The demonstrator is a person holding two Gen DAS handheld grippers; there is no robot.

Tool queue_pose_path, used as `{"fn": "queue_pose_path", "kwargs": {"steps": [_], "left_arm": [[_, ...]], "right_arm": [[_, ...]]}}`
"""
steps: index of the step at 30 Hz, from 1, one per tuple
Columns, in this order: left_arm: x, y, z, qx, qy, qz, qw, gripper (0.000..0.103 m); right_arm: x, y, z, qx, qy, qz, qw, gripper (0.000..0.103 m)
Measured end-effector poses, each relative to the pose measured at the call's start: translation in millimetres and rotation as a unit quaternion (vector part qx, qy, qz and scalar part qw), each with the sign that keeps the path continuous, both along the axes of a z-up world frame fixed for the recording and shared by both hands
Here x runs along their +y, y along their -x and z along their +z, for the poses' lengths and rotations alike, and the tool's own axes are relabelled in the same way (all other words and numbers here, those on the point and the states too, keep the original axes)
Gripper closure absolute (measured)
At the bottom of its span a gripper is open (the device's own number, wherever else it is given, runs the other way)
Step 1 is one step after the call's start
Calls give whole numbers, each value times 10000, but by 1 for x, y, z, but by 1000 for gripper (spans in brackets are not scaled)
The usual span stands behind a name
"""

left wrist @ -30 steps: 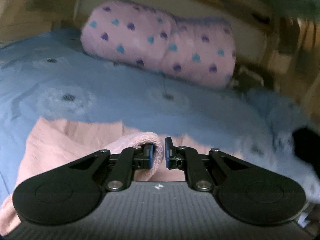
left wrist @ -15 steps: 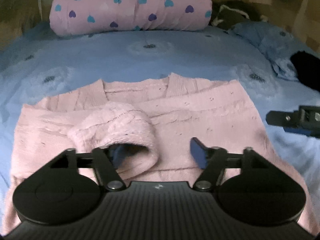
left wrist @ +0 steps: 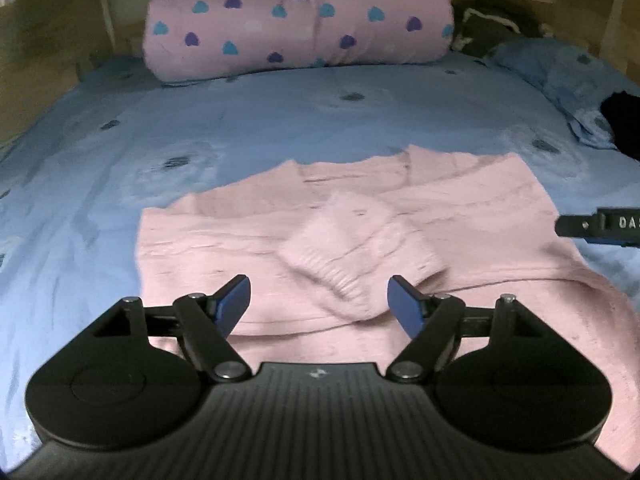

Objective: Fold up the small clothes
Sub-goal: 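Lay the held sleeve across the cardigan body and open the left tool, then grasp the laid sleeve's cuff with the right tool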

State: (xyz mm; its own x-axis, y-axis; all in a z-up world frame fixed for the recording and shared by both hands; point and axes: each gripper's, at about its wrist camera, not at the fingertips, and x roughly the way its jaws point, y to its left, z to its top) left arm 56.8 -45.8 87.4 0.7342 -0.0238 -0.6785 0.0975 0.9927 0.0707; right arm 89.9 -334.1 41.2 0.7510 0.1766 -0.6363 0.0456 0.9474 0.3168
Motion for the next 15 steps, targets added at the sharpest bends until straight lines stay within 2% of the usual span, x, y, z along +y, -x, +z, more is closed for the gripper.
{"fn": "queue_pose_path", "kwargs": {"steps": [6,11,15], "left_arm": [[32,-13,-8,-5,-47,317,9995,23],[53,-21,-12,-119,146,451,9988,23],[68,-22,-18,-44,164,457,9988,23]], "right_arm": [[14,0,-5,38,229,252,9994,43],[33,8,-6,15,276,536,9982,42],[54,17,2,-228,391,724,9964,42]]}}
